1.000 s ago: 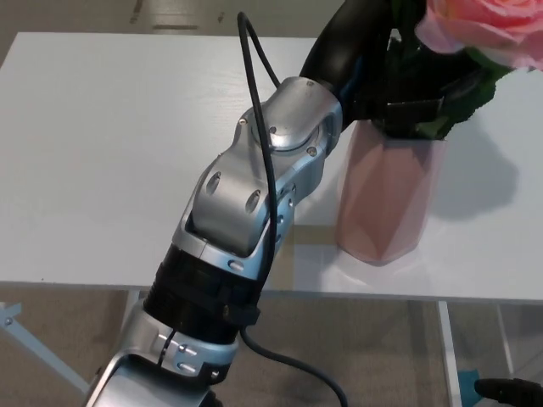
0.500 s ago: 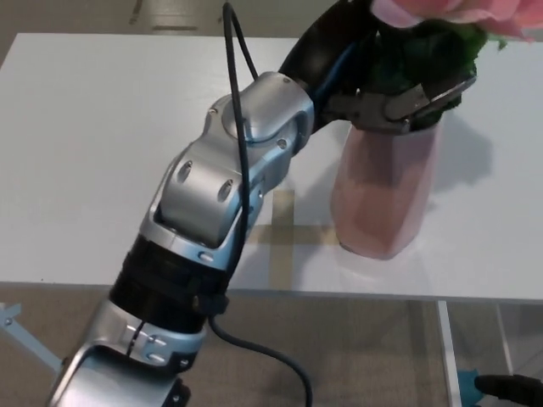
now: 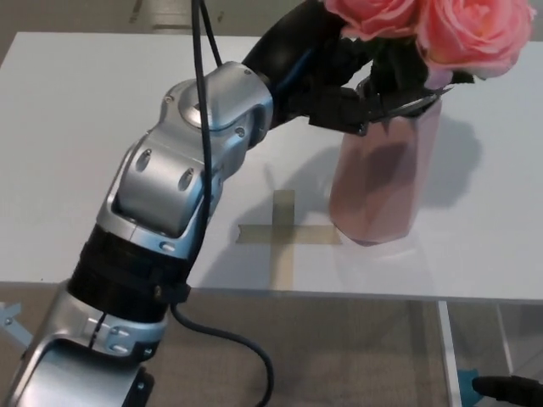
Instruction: Use the left hand to pick up the rose and then lift and insert it into the pink vase.
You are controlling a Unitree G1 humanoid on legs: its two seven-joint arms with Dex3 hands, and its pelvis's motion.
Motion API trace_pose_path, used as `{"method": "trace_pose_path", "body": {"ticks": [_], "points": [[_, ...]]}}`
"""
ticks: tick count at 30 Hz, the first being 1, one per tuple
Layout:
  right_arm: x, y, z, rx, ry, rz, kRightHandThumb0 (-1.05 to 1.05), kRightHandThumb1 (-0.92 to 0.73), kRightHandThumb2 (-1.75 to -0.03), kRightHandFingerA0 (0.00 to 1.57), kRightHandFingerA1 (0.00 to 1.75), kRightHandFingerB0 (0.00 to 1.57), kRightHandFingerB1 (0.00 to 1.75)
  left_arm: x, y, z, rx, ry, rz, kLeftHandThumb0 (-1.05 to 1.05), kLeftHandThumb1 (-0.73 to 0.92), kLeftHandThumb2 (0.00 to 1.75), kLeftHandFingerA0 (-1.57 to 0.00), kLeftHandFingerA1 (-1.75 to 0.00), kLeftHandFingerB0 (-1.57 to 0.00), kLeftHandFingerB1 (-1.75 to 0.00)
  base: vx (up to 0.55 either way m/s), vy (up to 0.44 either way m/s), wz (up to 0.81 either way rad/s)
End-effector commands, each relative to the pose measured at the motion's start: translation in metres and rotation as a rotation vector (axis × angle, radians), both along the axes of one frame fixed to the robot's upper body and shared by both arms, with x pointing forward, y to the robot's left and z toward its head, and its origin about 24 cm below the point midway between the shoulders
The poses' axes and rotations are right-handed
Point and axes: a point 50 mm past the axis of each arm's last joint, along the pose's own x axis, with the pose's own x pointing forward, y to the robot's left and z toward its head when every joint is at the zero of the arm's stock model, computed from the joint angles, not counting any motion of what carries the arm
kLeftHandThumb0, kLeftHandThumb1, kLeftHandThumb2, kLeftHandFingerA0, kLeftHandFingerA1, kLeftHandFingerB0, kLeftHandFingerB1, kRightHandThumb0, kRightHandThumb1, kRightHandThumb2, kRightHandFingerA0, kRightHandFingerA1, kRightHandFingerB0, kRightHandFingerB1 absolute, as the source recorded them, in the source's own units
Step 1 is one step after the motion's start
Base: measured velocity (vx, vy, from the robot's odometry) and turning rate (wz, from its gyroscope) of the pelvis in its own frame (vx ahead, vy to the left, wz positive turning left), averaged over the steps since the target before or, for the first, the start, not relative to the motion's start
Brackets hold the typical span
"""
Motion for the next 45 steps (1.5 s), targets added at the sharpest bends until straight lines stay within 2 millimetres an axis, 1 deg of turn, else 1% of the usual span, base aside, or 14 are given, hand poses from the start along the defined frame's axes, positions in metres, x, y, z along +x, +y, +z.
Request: {"method": "trace_pose_path", "body": {"ticks": [1, 7, 14, 18, 20, 21, 23, 26, 31, 32, 36, 42, 45], "points": [[-0.003, -0.002, -0.002, 0.002, 0.029, -0.002, -0.25, -0.57, -0.56, 0.65, 0.49, 0.59, 0.46, 0.0, 0.007, 0.006, -0.002, 0.008, -0.053, -0.88, 0.52, 0.57, 0.0, 0.0, 0.0, -0.02, 0.0, 0.0, 0.0], [-0.004, -0.002, -0.003, -0.004, 0.032, 0.012, -0.25, -0.56, -0.57, 0.65, 0.49, 0.59, 0.46, 0.0, 0.014, 0.005, -0.008, 0.023, -0.057, -0.88, 0.52, 0.57, 0.0, 0.0, 0.0, -0.02, 0.0, 0.0, 0.0], [-0.003, -0.001, -0.002, -0.001, 0.028, 0.008, -0.25, -0.56, -0.56, 0.65, 0.49, 0.58, 0.46, 0.0, 0.02, 0.009, 0.017, -0.011, -0.05, -0.86, 0.51, 0.57, 0.0, 0.0, 0.0, -0.02, 0.0, 0.0, 0.0], [-0.002, -0.002, -0.001, 0.002, 0.029, 0.002, -0.25, -0.57, -0.56, 0.66, 0.49, 0.59, 0.46, 0.0, 0.025, 0.018, 0.033, -0.041, -0.067, -0.87, 0.48, 0.61, 0.0, 0.0, 0.0, -0.01, 0.0, 0.0, 0.0], [-0.001, -0.001, -0.001, 0.001, 0.031, 0.007, -0.25, -0.57, -0.56, 0.65, 0.49, 0.59, 0.46, 0.0, 0.027, 0.024, 0.049, -0.065, -0.067, -0.87, 0.48, 0.61, 0.0, 0.0, 0.0, -0.01, 0.0, 0.0, 0.0], [-0.001, -0.001, -0.001, -0.002, 0.032, 0.011, -0.26, -0.57, -0.57, 0.66, 0.5, 0.59, 0.46, -0.001, 0.028, 0.026, 0.055, -0.071, -0.067, -0.87, 0.51, 0.57, 0.0, 0.0, 0.0, -0.02, 0.0, 0.0, 0.0], [-0.001, -0.001, -0.001, -0.005, 0.035, 0.016, -0.26, -0.57, -0.57, 0.66, 0.5, 0.59, 0.46, -0.002, 0.029, 0.028, 0.063, -0.079, -0.069, -0.87, 0.51, 0.57, 0.0, 0.0, 0.0, -0.02, 0.0, 0.0, 0.0], [-0.001, 0.0, -0.002, -0.004, 0.037, 0.021, -0.26, -0.57, -0.56, 0.66, 0.5, 0.6, 0.46, -0.004, 0.032, 0.031, 0.09, -0.1, -0.069, -0.88, 0.51, 0.57, 0.0, 0.0, 0.0, -0.02, 0.0, 0.0, 0.0], [-0.003, -0.002, -0.002, -0.006, 0.043, 0.027, -0.26, -0.57, -0.56, 0.65, 0.49, 0.59, 0.46, -0.004, 0.043, 0.033, 0.224, -0.151, -0.034, -0.89, 0.51, 0.58, 0.0, 0.0, 0.0, -0.03, 0.0, 0.0, 0.0], [-0.003, -0.002, -0.002, -0.007, 0.045, 0.031, -0.26, -0.57, -0.56, 0.64, 0.49, 0.58, 0.45, -0.004, 0.046, 0.035, 0.271, -0.168, -0.025, -0.77, 0.42, 0.84, 0.0, 0.0, 0.0, -0.02, 0.0, 0.0, 0.0], [-0.003, -0.002, -0.002, -0.008, 0.051, 0.037, -0.26, -0.57, -0.56, 0.64, 0.49, 0.58, 0.45, -0.004, 0.051, 0.039, 0.36, -0.207, -0.013, -0.77, 0.41, 0.85, 0.0, 0.0, 0.0, -0.03, 0.0, 0.0, 0.0], [-0.002, -0.001, -0.002, 0.001, 0.052, 0.039, -0.26, -0.57, -0.56, 0.64, 0.49, 0.58, 0.45, -0.003, 0.059, 0.041, 0.41, -0.213, -0.013, -0.75, 0.4, 0.84, 0.0, 0.0, 0.0, -0.03, 0.0, 0.0, 0.0], [-0.002, -0.001, -0.002, -0.003, 0.058, 0.042, -0.26, -0.57, -0.56, 0.63, 0.48, 0.58, 0.45, -0.001, 0.072, 0.038, 0.434, -0.211, -0.005, -0.73, 0.38, 0.84, 0.0, 0.0, 0.0, -0.03, 0.0, 0.0, 0.0]]}}
